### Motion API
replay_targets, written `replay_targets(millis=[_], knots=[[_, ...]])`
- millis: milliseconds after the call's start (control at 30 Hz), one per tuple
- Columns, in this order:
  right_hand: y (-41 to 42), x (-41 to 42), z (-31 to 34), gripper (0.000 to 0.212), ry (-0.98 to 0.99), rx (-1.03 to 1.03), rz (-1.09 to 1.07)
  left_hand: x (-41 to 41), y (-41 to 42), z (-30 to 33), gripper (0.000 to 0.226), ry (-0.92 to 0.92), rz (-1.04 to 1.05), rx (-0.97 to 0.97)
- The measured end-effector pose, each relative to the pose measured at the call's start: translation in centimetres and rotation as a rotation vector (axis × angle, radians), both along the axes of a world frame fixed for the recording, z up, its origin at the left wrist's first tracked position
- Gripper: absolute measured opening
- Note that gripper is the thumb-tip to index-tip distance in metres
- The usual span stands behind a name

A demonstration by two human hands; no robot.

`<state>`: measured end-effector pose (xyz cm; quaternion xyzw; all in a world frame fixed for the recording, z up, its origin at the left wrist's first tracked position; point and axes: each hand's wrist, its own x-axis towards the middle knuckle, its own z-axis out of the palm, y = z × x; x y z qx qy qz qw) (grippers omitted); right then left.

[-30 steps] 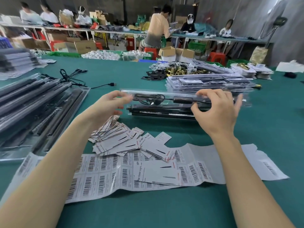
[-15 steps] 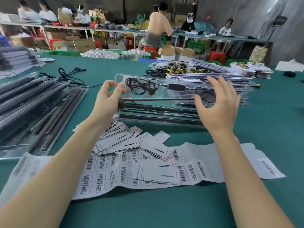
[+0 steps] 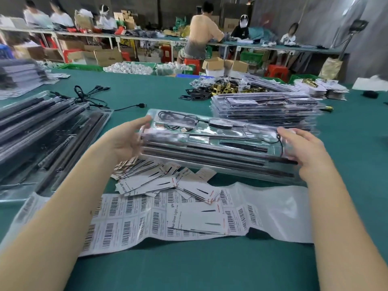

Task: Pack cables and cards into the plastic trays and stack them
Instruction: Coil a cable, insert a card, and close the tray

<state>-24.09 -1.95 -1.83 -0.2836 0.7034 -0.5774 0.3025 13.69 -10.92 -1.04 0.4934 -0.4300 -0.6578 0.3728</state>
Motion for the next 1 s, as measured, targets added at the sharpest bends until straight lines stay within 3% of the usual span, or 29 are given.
replay_targets(millis=[67,200,333,400,533,633,733,833,1000], knots=[[0.3,-0.2,0.3,0.058,-0.075,0.012,0.053,0.8,0.2,-0.1,0.048,0.182,-0.027,0.047],[0.0,0.6,0.5,0.03,-0.262,-0.051,0.115,0.1,0.7,-0.7,0.06,0.713,0.116,0.128],[-0.7,2.6,0.4,0.02,-0.315,-0.071,0.025,-3.3,1.8,-0.7,0.057,0.789,0.1,0.067],[-0.8,3.6,0.3,0.011,-0.371,-0.088,0.009,-5.1,2.4,-0.2,0.058,0.708,0.074,0.0],[-1.4,4.9,0.4,0.024,-0.495,-0.146,0.135,-9.1,4.0,-0.2,0.088,0.413,-0.135,-0.063],[-0.5,5.2,0.9,0.03,-0.584,-0.165,0.394,-10.5,4.4,-0.5,0.092,0.326,-0.047,-0.084],[0.6,5.2,0.5,0.06,-0.483,-0.057,0.714,-9.7,3.7,-1.0,0.082,0.291,0.016,-0.103],[1.0,6.1,0.2,0.06,-0.382,-0.043,0.929,-8.1,3.3,-1.4,0.058,0.3,-0.036,-0.157],[0.0,8.3,1.0,0.055,-0.477,-0.108,0.759,-6.1,3.0,-0.8,0.028,0.075,-0.288,-0.299]])
